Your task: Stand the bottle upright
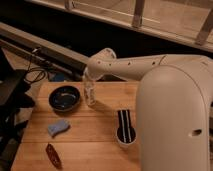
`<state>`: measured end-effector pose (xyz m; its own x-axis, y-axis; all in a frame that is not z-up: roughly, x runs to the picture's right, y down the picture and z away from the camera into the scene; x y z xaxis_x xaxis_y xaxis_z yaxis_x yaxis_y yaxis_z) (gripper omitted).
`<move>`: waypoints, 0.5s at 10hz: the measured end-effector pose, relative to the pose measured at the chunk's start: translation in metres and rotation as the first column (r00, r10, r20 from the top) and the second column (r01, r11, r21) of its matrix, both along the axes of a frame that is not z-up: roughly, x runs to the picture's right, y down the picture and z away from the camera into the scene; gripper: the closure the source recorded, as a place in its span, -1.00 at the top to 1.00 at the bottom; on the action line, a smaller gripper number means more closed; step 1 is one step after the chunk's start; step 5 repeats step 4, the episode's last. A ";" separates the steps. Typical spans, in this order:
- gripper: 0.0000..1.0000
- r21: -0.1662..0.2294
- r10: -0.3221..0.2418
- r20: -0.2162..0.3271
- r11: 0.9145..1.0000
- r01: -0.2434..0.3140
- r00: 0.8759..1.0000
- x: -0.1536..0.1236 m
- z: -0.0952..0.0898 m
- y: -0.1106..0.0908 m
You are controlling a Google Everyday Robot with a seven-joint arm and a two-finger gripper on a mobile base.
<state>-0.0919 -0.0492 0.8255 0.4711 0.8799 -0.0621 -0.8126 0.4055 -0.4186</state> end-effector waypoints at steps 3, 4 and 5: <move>-0.01 0.005 0.000 0.009 1.000 0.000 1.000 -0.001 -0.002 -0.003; -0.24 0.006 -0.004 0.014 1.000 0.004 1.000 -0.001 -0.003 -0.005; -0.24 0.006 -0.004 0.014 1.000 0.004 1.000 -0.001 -0.003 -0.005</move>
